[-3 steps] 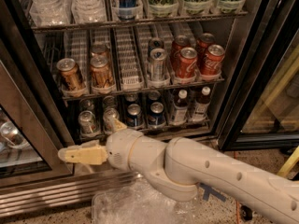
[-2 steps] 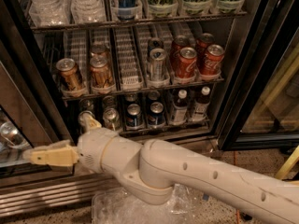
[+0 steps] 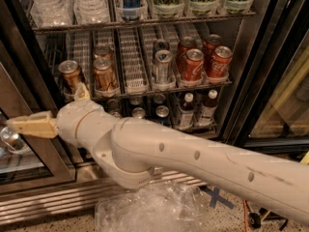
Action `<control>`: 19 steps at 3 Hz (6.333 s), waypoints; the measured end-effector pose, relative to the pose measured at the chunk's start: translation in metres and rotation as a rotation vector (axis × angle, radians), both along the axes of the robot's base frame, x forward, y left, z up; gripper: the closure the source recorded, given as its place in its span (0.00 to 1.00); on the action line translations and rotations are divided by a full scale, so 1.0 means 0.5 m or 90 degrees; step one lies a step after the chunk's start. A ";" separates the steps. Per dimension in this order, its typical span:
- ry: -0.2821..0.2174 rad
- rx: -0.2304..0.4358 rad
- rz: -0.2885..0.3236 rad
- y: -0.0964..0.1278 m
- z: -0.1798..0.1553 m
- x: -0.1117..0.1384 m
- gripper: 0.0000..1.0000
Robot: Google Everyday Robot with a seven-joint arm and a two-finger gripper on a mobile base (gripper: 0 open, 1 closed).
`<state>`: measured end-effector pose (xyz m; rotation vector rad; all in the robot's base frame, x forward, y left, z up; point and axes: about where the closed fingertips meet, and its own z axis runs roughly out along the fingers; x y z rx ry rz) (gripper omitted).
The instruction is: Pick orange can from middle shelf of fridge
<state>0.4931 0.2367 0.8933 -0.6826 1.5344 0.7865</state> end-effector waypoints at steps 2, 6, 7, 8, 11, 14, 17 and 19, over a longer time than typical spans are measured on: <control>0.004 -0.038 -0.041 -0.037 -0.022 0.039 0.00; -0.023 -0.211 -0.288 -0.058 -0.033 0.034 0.00; -0.072 -0.208 -0.374 -0.100 -0.014 0.029 0.00; -0.117 -0.180 -0.452 -0.150 0.007 0.025 0.00; -0.162 -0.037 -0.501 -0.238 -0.009 0.068 0.00; -0.129 0.033 -0.499 -0.257 -0.050 0.114 0.00; -0.095 0.025 -0.539 -0.277 -0.111 0.206 0.21; -0.110 0.023 -0.513 -0.247 -0.100 0.247 0.22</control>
Offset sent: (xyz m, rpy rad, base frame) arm 0.0194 -0.0179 -0.0079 -0.0533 0.0035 -0.0567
